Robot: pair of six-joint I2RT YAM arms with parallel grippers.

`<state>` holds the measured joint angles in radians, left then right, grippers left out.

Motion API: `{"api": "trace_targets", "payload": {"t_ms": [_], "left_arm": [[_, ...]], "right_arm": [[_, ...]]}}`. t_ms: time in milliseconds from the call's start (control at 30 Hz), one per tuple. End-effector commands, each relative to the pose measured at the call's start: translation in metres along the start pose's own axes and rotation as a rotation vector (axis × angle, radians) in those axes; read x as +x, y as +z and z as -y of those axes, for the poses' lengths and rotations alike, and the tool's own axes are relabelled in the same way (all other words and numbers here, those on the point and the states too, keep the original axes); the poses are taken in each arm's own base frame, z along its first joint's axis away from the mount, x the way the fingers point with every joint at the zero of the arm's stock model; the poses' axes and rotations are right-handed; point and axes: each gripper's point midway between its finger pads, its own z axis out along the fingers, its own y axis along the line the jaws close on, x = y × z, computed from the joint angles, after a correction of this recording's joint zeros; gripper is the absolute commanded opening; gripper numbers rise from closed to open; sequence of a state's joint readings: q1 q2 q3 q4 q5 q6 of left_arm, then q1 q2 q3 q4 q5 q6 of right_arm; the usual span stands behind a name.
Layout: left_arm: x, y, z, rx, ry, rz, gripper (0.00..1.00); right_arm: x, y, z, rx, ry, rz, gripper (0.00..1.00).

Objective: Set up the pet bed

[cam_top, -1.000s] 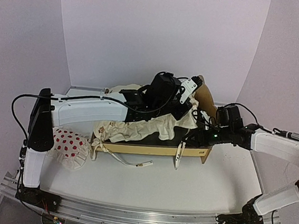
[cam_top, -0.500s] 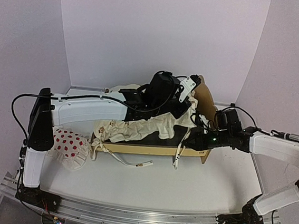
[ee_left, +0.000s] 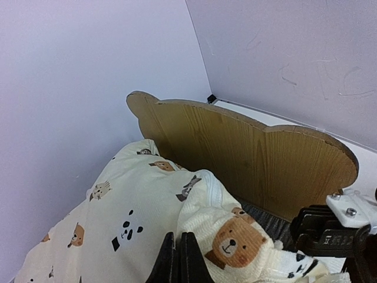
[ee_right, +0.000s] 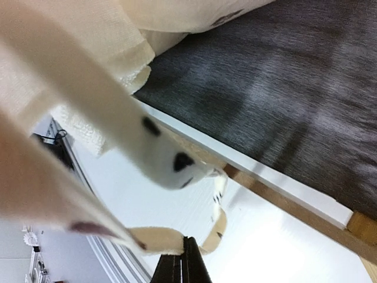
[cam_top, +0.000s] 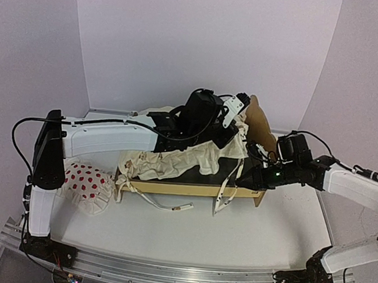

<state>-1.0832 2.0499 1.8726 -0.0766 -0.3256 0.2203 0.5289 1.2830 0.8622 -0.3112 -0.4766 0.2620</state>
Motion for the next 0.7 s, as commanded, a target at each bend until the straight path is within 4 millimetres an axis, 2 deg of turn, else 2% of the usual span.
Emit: {"api": "trace_targets", "payload": {"t_ms": [0, 100, 200, 300, 533, 667], "left_arm": [[-0.042, -0.021, -0.027, -0.049, -0.041, 0.108, 0.0], [-0.041, -0.019, -0.026, -0.044, -0.044, 0.109, 0.0], [-0.039, -0.016, -0.024, -0.038, -0.047, 0.108, 0.0], [-0.039, -0.014, -0.023, -0.036, -0.053, 0.109, 0.0], [-0.034, -0.012, -0.022, -0.038, -0.059, 0.101, 0.0], [-0.031, -0.011, -0.022, -0.041, -0.058, 0.093, 0.0]], "right_arm": [[-0.007, -0.039, -0.01, 0.098, -0.024, 0.0, 0.0], [-0.008, -0.044, -0.019, 0.069, -0.005, 0.007, 0.0], [-0.011, -0.037, -0.034, -0.027, 0.036, -0.012, 0.0], [-0.013, -0.026, -0.037, -0.057, 0.056, -0.03, 0.0], [-0.023, 0.015, -0.048, -0.144, 0.098, -0.031, 0.0], [-0.02, 0.041, -0.05, -0.149, 0.114, -0.058, 0.0]]}}
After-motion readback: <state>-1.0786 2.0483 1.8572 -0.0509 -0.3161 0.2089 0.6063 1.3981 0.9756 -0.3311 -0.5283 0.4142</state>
